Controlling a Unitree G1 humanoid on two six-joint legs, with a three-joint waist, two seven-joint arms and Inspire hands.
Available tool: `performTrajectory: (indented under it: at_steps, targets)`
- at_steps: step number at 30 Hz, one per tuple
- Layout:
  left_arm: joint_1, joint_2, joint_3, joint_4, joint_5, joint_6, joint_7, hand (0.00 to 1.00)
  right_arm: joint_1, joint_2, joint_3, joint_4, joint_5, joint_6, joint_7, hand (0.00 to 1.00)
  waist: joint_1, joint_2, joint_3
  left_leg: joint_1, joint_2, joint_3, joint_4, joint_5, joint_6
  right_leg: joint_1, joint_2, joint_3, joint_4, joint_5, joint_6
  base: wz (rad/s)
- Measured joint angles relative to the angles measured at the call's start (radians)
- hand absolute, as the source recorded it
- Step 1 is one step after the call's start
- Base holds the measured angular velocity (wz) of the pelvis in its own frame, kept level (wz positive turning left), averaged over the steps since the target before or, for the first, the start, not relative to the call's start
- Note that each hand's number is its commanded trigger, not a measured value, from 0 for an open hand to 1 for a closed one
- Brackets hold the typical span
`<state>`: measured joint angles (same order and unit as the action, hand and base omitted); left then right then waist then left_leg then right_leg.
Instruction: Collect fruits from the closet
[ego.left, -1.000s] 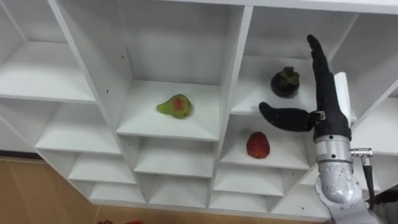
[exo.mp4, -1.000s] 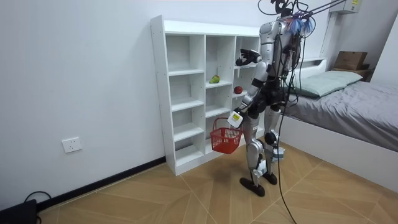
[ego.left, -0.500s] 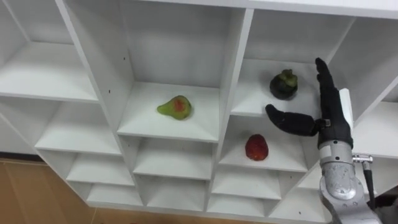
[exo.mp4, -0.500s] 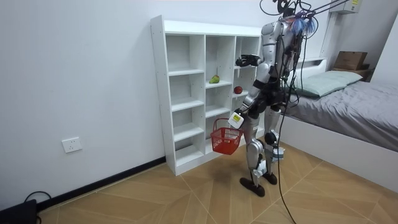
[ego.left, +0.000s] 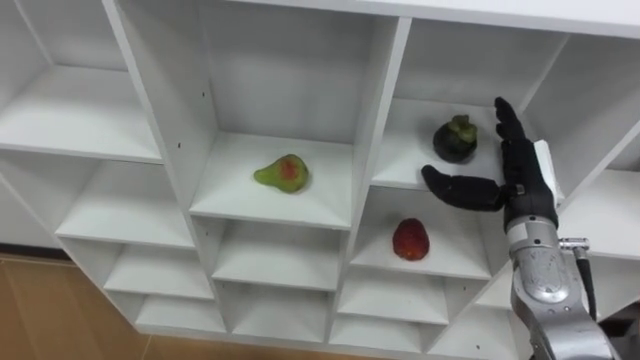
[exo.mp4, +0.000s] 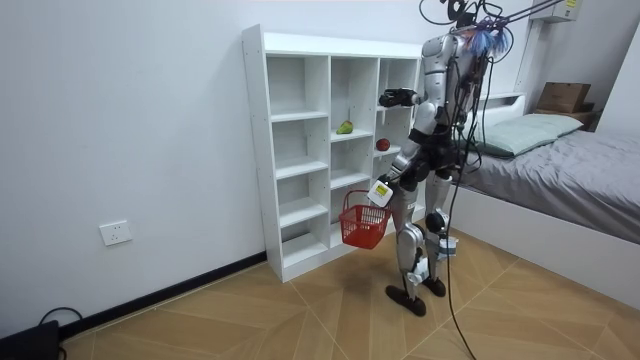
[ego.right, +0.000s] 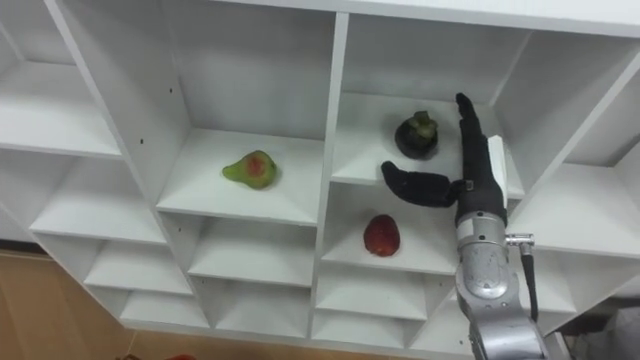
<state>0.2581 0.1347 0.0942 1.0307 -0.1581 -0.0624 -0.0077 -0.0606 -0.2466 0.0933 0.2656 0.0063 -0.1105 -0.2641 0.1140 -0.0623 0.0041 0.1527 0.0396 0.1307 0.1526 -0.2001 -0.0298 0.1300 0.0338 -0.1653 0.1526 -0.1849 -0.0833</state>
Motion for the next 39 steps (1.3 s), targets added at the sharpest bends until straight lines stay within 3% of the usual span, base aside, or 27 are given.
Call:
performTrajectory:
  at_steps: [8,24,25,26,27,28,29,39]
  targets:
    - [-0.001,0.0,-0.002,0.0,-0.005,0.013,-0.004,1.0,-0.028,0.0,0.002,0.0,0.001,0.025,0.041,0.0,0.003,0.002,0.0025,0.002,0.0,0.0,0.0,0.0,0.0,0.011,0.0,-0.003,-0.002,0.0,0.0,0.0]
    - [-0.015,-0.001,0.0,-0.001,0.002,0.022,-0.006,1.0,-0.081,-0.005,0.002,0.044,-0.051,0.026,0.094,0.0,0.011,0.009,0.0062,-0.002,0.0,0.0,0.0,0.0,0.0,0.0,0.0,-0.004,-0.003,0.0,0.0,0.0]
    - [-0.016,-0.001,0.0,-0.001,0.002,0.026,-0.006,1.0,-0.085,-0.008,0.002,0.047,-0.051,0.026,0.096,0.11,0.012,0.01,0.0059,-0.003,0.0,0.0,0.0,0.0,0.0,-0.001,-0.001,-0.006,-0.003,0.0,0.0,0.0]
    - [-0.018,-0.001,-0.001,-0.001,0.002,0.031,-0.006,1.0,-0.094,-0.01,0.002,0.061,-0.048,0.025,0.098,0.28,0.012,0.01,0.0057,-0.003,0.0,0.0,0.0,0.0,0.0,0.0,-0.001,-0.007,-0.003,0.0,0.0,0.0]
    - [-0.02,-0.002,-0.001,-0.001,0.002,0.033,-0.006,1.0,-0.102,-0.01,0.002,0.071,-0.046,0.025,0.098,0.55,0.012,0.01,0.0056,-0.003,0.0,0.0,0.0,0.0,0.0,0.0,-0.001,-0.007,-0.003,0.0,0.0,0.0]
    - [-0.022,-0.001,-0.001,-0.002,0.002,0.037,-0.006,1.0,-0.113,-0.012,0.002,0.085,-0.045,0.026,0.1,0.67,0.012,0.009,0.0054,-0.003,0.0,0.0,0.0,0.0,0.0,0.0,-0.001,-0.007,-0.002,0.0,0.0,0.0]
    - [-0.023,-0.001,-0.001,-0.002,0.002,0.041,-0.006,1.0,-0.117,-0.015,0.002,0.09,-0.043,0.028,0.1,1.0,0.012,0.009,0.0048,-0.003,0.0,0.0,0.0,0.0,0.0,0.0,-0.001,-0.01,-0.002,0.0,0.0,0.04]
    - [-0.024,0.005,-0.001,-0.018,0.002,0.075,-0.004,1.0,-0.179,-0.039,-0.021,0.159,-0.048,0.061,0.068,1.0,0.013,-0.002,-0.004,-0.001,-0.001,-0.003,0.003,0.002,0.003,0.008,-0.007,-0.025,-0.002,-0.001,0.002,0.04]
